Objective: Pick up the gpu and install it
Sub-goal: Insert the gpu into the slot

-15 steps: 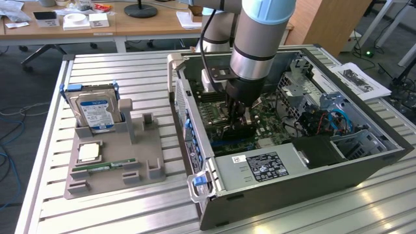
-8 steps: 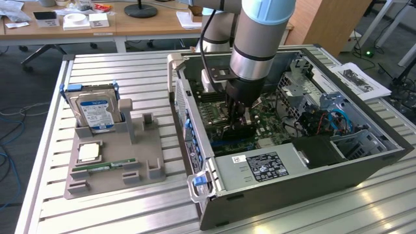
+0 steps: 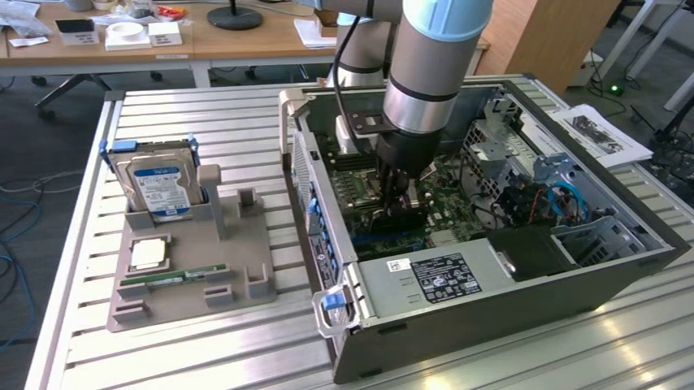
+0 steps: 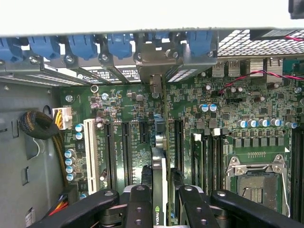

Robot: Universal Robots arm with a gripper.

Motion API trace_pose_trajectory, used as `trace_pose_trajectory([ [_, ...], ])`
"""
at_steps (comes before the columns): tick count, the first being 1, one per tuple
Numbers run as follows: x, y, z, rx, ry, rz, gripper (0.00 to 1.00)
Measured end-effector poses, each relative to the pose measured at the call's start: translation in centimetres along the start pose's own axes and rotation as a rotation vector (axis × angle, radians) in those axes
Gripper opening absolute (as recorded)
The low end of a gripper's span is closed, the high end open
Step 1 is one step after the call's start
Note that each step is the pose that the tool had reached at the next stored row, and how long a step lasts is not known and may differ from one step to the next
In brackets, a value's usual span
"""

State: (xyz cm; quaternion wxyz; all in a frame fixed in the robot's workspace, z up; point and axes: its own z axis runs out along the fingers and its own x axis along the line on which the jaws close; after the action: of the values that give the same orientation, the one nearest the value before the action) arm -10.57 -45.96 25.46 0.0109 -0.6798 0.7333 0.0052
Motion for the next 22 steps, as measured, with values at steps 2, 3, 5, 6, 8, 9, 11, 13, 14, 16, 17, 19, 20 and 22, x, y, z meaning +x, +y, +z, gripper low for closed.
trace_pose_trajectory([
  [2,0.00,0.01,0.01,0.0001,-0.0001,0.000,0.26],
  [3,0.00,0.02,0.01,0.0000,-0.0003,0.000,0.26],
  [5,-0.01,0.02,-0.01,0.0001,-0.0004,0.000,0.26],
  [6,-0.01,0.02,-0.06,0.0002,-0.0006,0.000,0.26],
  [8,-0.02,0.01,-0.18,0.0002,-0.0005,0.000,0.26],
  [9,-0.02,0.02,-0.24,0.0001,-0.0002,0.000,0.26],
  [11,-0.01,0.02,-0.26,0.0002,0.0004,0.000,0.26],
  [13,-0.01,0.02,-0.27,0.0002,0.0008,0.000,0.26],
  [14,-0.01,0.01,-0.26,0.0003,0.0010,0.000,0.26],
  [16,-0.01,0.01,-0.22,0.0010,0.0015,0.000,0.26],
  [17,-0.01,0.01,-0.18,0.0014,0.0016,0.000,0.26],
  [19,0.00,0.02,-0.12,0.0017,0.0016,0.000,0.26],
  [20,0.00,0.02,-0.09,0.0018,0.0016,0.000,0.26],
  [22,0.00,0.02,-0.02,0.0020,0.0014,0.000,0.26],
])
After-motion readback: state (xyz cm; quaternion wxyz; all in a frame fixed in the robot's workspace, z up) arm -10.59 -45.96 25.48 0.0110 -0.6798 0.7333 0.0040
